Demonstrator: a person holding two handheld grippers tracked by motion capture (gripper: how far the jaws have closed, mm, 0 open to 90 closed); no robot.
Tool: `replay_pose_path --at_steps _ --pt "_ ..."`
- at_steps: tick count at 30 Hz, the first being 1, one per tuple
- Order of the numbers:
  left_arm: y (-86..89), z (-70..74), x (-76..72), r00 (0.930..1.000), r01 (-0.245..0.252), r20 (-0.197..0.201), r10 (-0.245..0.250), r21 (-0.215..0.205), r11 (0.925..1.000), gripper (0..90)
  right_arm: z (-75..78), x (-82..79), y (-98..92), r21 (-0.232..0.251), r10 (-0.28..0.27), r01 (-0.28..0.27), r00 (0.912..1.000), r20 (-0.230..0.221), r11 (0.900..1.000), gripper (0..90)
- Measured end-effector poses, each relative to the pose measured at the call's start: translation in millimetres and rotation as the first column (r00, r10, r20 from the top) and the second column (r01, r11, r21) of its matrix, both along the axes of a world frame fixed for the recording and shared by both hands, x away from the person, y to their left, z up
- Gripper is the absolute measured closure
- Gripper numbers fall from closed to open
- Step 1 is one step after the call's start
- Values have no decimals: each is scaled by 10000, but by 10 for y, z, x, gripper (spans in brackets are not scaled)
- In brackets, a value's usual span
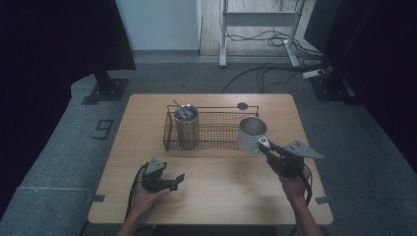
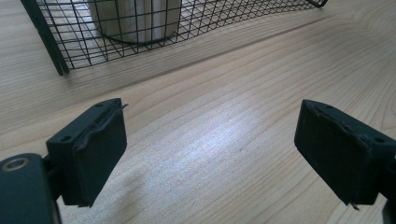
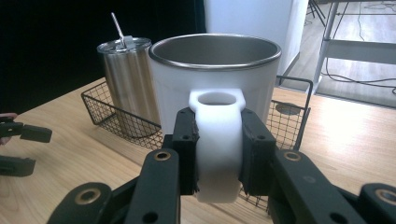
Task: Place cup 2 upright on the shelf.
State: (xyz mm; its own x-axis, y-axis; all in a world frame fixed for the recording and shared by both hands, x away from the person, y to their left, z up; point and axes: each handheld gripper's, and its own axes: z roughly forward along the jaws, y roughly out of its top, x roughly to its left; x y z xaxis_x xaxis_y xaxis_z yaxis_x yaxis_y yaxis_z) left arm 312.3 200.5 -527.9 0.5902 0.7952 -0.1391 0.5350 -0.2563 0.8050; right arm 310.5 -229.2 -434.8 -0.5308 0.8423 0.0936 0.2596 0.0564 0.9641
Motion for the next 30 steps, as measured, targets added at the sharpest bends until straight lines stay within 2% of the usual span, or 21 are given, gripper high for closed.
replay_pose_path --at_steps 13,30 --pt "7 1 -2 10000 2 -16 -2 10 10000 95 55 161 46 -38 -49 49 10000 15 10000 706" --pt "24 2 -4 10000 -33 -3 33 58 10000 95 50 356 106 -156 -95 95 10000 -9 9998 706"
